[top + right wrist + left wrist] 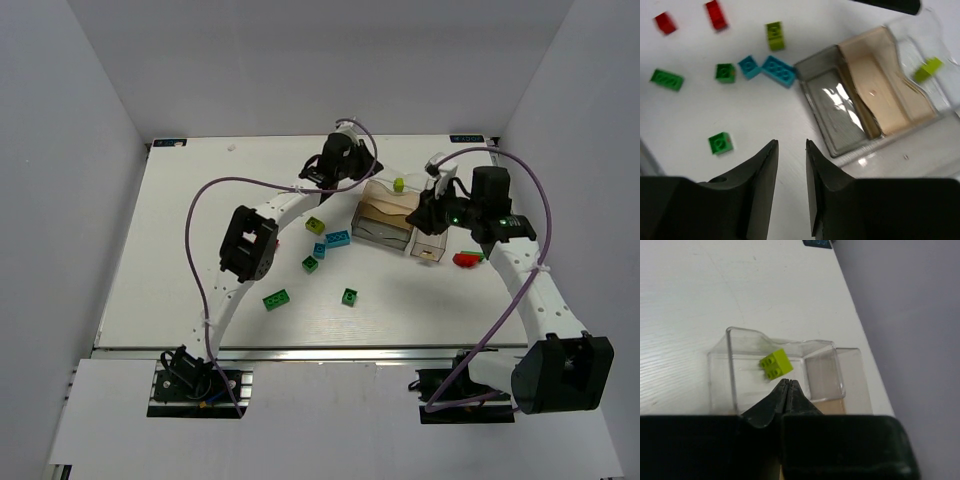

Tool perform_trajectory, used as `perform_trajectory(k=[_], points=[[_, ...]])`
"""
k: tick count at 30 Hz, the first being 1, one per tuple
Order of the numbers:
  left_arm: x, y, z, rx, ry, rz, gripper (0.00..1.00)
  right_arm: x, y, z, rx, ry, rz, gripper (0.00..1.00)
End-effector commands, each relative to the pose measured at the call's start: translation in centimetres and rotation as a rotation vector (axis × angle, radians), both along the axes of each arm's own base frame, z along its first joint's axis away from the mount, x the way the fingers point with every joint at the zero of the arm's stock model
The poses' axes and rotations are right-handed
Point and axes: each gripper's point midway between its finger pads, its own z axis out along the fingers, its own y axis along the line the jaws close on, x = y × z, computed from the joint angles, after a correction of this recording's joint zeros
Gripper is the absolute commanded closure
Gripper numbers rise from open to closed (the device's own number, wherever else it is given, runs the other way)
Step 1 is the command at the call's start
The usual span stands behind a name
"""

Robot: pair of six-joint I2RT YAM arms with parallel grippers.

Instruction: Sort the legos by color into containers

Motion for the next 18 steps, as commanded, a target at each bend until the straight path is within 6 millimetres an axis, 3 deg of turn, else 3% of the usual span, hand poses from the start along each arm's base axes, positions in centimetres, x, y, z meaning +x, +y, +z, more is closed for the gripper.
perform_trajectory(k=[1, 2, 3, 4, 5, 6, 7, 8, 9, 11, 12, 13, 14, 15, 16, 17, 18], points=[[-0.8, 5.2, 14.6, -0.036, -0.188, 0.085, 0.91, -2.6, 3.6, 2.3, 0.061, -0.138, 0.35, 0.65], [-1.5, 6.0, 15.3, -0.009, -0.209, 0.089, 1.0, -2.9, 4.3, 2.3, 0.065, -0.165, 0.407, 0.6], [-1.9, 7.6, 16.2, -0.001, -0.216, 0.11, 1.0, -2.4, 4.6, 2.2, 0.065, -0.174, 0.416, 0.58], [-3.8, 9.8, 19.7, -0.003, -0.233, 0.13, 1.0, -2.1, 5.2, 2.4, 0.064, -0.178, 0.426, 0.56], [-4.2, 12.3, 16.3, 0.059, -0.167, 0.165, 1.0, -1.9, 5.8, 2.4, 0.064, -0.172, 0.439, 0.53], [-5.2, 14.0, 16.4, 0.075, -0.149, 0.189, 1.0, -1.0, 6.5, 1.3, 0.047, -0.124, 0.418, 0.5], [-7.4, 16.5, 18.9, 0.078, -0.153, 0.223, 0.97, -0.1, 6.9, 1.9, 0.036, -0.131, 0.399, 0.49], [-8.0, 19.0, 18.7, 0.1, -0.137, 0.278, 0.9, 0.9, 7.2, 1.2, -0.002, -0.112, 0.348, 0.46], [-10.8, 21.4, 17.5, 0.135, -0.095, 0.301, 0.65, 1.9, 8.4, 0.1, -0.005, -0.065, 0.318, 0.45], [-13.5, 23.4, 16.3, 0.162, -0.061, 0.317, 0.41, 3.9, 9.5, -0.1, -0.064, -0.071, 0.24, 0.43], [-15.0, 25.4, 12.8, 0.222, 0.012, 0.355, 0.28, 4.1, 11.1, -1.6, -0.082, -0.029, 0.247, 0.42], [-16.8, 26.8, 14.3, 0.208, -0.009, 0.376, 0.23, 4.7, 11.9, -1.8, -0.097, -0.031, 0.236, 0.42], [-17.9, 27.5, 13.6, 0.217, 0.016, 0.386, 0.21, 5.9, 13.1, -2.7, -0.139, -0.026, 0.213, 0.41], [-19.6, 28.5, 11.1, 0.26, 0.077, 0.398, 0.19, 5.8, 14.7, -3.3, -0.146, -0.004, 0.209, 0.4], [-21.6, 29.8, 10.3, 0.263, 0.108, 0.427, 0.18, 6.5, 16.8, -4.3, -0.177, 0.019, 0.208, 0.36], [-22.1, 29.9, 11.8, 0.226, 0.082, 0.436, 0.18, 6.8, 17.5, -4.9, -0.188, 0.042, 0.204, 0.34], [-23.4, 30.8, 9.8, 0.248, 0.119, 0.451, 0.18, 7.1, 18.1, -5.6, -0.181, 0.086, 0.18, 0.33]])
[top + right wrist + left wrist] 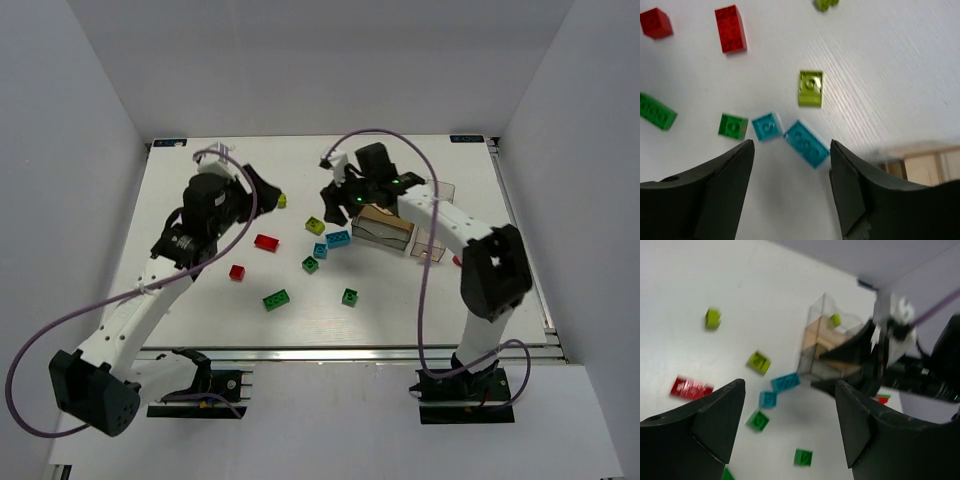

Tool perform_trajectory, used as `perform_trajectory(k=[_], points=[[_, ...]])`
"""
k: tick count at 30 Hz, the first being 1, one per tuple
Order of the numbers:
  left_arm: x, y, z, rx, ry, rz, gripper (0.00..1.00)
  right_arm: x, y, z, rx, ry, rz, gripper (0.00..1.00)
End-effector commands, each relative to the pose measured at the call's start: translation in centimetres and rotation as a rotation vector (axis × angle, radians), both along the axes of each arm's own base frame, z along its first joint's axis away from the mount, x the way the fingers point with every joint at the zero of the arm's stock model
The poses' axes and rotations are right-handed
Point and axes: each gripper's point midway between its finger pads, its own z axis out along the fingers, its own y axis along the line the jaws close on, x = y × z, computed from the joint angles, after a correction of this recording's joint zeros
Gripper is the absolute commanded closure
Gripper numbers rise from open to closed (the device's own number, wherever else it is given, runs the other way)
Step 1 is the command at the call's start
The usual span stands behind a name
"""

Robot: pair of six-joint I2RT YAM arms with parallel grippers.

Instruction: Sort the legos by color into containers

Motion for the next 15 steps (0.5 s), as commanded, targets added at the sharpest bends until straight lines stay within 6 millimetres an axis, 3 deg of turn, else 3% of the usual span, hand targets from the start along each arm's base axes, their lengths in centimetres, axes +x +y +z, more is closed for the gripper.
perform_trajectory(k=[1, 2, 3, 4, 5, 6, 7, 9, 10, 15], points=[[-4.1, 2.5, -7.5, 0.055, 0.223, 0.077, 0.18, 2.6, 2.4, -0.5, -0.038, 0.012, -0.128, 0.31], [-5.4, 3.1, -6.5, 0.024, 0.192, 0.091, 0.17, 2.9, 3.9, -1.3, -0.043, 0.016, -0.114, 0.3], [-6.2, 3.7, -7.9, 0.025, 0.211, 0.106, 0.17, 3.3, 4.1, -2.0, -0.046, 0.017, -0.122, 0.3], [-6.9, 4.0, -7.9, 0.002, 0.212, 0.119, 0.17, 3.9, 4.5, -2.4, -0.045, 0.015, -0.15, 0.29], [-7.9, 4.5, -7.5, -0.019, 0.197, 0.127, 0.17, 4.0, 5.2, -4.3, -0.068, 0.038, -0.146, 0.27], [-8.4, 4.7, -8.3, -0.026, 0.213, 0.134, 0.17, 4.7, 5.8, -4.0, -0.067, 0.023, -0.156, 0.26], [-8.9, 4.9, -8.3, -0.033, 0.213, 0.136, 0.17, 4.9, 6.0, -6.2, -0.107, 0.05, -0.166, 0.25], [-9.9, 5.2, -8.2, -0.049, 0.209, 0.137, 0.17, 5.7, 6.5, -6.5, -0.117, 0.038, -0.17, 0.24], [-10.2, 5.3, -8.5, -0.055, 0.216, 0.139, 0.17, 5.9, 6.6, -7.8, -0.142, 0.042, -0.165, 0.23], [-10.9, 5.5, -9.3, -0.062, 0.24, 0.142, 0.17, 6.3, 7.0, -9.8, -0.174, 0.045, -0.143, 0.22]])
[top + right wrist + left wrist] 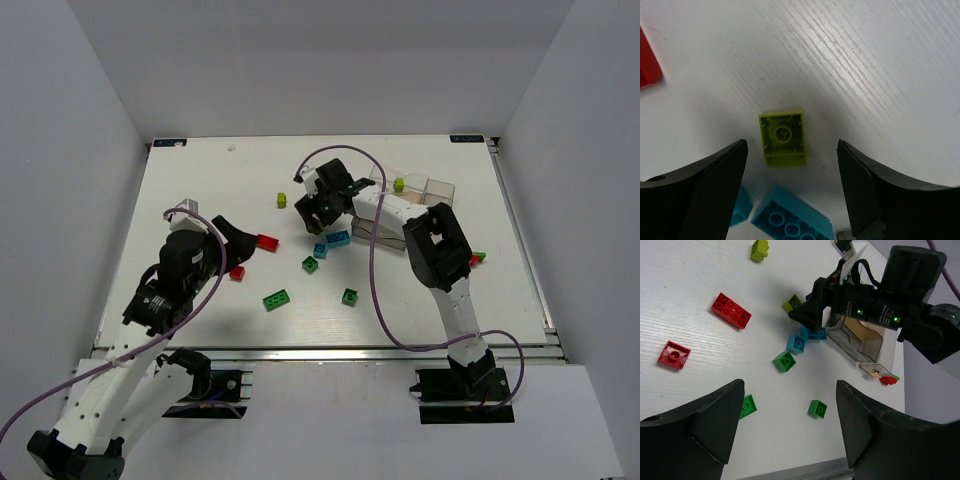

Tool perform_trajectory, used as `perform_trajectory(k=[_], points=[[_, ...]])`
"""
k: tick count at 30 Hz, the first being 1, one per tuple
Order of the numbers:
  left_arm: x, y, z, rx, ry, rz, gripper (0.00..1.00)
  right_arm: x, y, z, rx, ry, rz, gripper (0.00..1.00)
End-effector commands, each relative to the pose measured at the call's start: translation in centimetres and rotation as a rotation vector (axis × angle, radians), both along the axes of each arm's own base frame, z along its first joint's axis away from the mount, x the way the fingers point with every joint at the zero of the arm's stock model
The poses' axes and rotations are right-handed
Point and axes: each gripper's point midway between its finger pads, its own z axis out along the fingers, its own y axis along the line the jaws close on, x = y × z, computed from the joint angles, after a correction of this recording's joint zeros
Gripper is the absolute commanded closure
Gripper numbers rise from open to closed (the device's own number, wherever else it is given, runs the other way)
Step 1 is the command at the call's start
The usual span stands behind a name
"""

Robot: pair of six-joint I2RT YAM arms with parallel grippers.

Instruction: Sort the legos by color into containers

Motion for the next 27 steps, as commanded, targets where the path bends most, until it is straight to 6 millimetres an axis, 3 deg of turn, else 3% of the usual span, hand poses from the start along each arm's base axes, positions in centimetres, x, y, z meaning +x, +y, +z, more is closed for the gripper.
perform_trajectory(k=[1, 5, 9, 15, 17, 21, 22, 23, 24, 25, 27], points=[[-0.4, 0.2, -1.9, 0.0, 0.062, 0.016, 0.17, 1.2, 0.9, 1.4, 0.008, -0.051, -0.001, 0.22], [0.0, -0.3, -2.1, -0.008, 0.064, 0.005, 0.17, 0.9, 1.0, 0.2, -0.006, -0.039, 0.011, 0.3], [0.6, -0.7, -2.2, -0.005, 0.062, -0.008, 0.17, 0.7, 1.0, -0.2, -0.009, -0.034, 0.025, 0.48], [1.5, -1.4, -2.9, 0.01, 0.067, -0.033, 0.16, 0.4, 1.5, 0.9, 0.033, -0.03, 0.069, 0.93], [1.8, -1.6, -3.0, 0.011, 0.06, -0.037, 0.17, 0.4, 1.6, 2.1, 0.053, -0.034, 0.073, 1.0], [3.0, -2.0, -4.2, 0.047, 0.059, -0.052, 0.16, 1.8, 1.5, 9.3, 0.155, -0.123, 0.06, 1.0], [3.4, -2.1, -4.6, 0.055, 0.065, -0.058, 0.16, 2.5, 0.5, 12.1, 0.189, -0.164, 0.038, 1.0], [4.0, -2.4, -4.5, 0.059, 0.053, -0.066, 0.16, 2.8, -0.1, 13.3, 0.203, -0.176, 0.02, 1.0], [4.5, -2.7, -5.8, 0.085, 0.084, -0.074, 0.16, 2.9, -0.4, 14.5, 0.217, -0.193, 0.011, 1.0], [5.0, -2.9, -5.9, 0.094, 0.088, -0.083, 0.16, 3.7, -2.2, 16.2, 0.228, -0.218, -0.03, 1.0], [6.1, -3.4, -6.1, 0.118, 0.083, -0.1, 0.16, 4.0, -3.8, 17.1, 0.237, -0.22, -0.08, 1.0]])
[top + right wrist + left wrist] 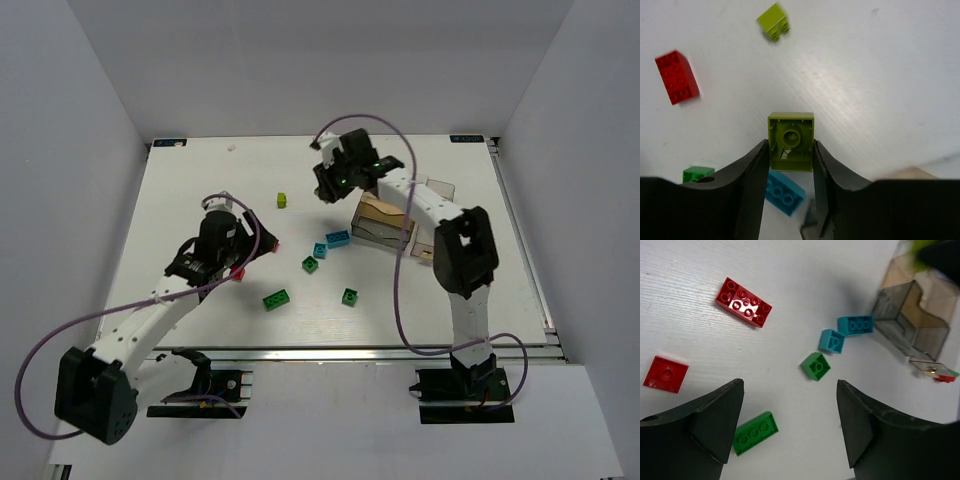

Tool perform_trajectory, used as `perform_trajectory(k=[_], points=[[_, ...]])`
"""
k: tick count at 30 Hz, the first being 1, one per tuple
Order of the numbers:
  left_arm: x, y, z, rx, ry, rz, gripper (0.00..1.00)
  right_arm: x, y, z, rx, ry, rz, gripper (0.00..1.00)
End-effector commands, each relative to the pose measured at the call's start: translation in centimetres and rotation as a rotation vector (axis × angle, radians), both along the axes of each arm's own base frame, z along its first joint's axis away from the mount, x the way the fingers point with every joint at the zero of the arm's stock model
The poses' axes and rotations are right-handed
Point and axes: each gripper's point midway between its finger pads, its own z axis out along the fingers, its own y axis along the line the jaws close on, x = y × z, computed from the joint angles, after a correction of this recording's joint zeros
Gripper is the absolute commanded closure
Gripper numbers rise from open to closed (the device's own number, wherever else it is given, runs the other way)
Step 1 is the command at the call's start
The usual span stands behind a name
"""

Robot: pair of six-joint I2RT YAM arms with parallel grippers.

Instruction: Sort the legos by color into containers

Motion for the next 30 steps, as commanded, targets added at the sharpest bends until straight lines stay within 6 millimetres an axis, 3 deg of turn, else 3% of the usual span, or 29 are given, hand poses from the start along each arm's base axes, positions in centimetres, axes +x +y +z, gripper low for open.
perform_trajectory(k=[1, 3, 4, 7, 13, 20, 26, 28, 29, 30], points=[[2.4, -1.3, 0.1, 0.032, -0.036, -0.06, 0.16, 2.8, -4.5, 9.8, 0.122, -0.146, -0.134, 1.0], [3.4, -1.9, 0.3, 0.037, -0.043, -0.077, 0.16, 3.0, -6.1, 9.8, 0.134, -0.133, -0.195, 1.0], [3.9, -2.3, -0.3, 0.042, -0.031, -0.086, 0.16, 3.6, -8.6, 9.5, 0.123, -0.129, -0.257, 1.0], [4.8, -3.1, -0.2, 0.035, -0.035, -0.112, 0.16, 5.0, -12.3, 9.5, 0.116, -0.144, -0.35, 1.0], [7.0, -5.0, -2.0, 0.054, 0.006, -0.18, 0.16, 7.8, -18.0, 7.4, 0.06, -0.141, -0.417, 1.0], [8.7, -6.6, -1.9, 0.042, 0.008, -0.229, 0.16, 10.2, -19.7, 5.4, 0.023, -0.143, -0.365, 0.98], [9.6, -7.2, -3.1, 0.054, 0.034, -0.251, 0.15, 10.9, -19.1, 2.8, 0.003, -0.106, -0.319, 0.84], [10.0, -7.3, -3.8, 0.065, 0.046, -0.252, 0.15, 11.1, -19.0, 1.8, -0.009, -0.094, -0.315, 0.66], [10.7, -7.4, -3.4, 0.068, 0.032, -0.247, 0.15, 11.2, -19.1, 1.8, -0.012, -0.098, -0.315, 0.5], [10.9, -7.5, -3.4, 0.076, 0.03, -0.251, 0.14, 11.3, -19.2, 1.1, -0.023, -0.09, -0.313, 0.44]])
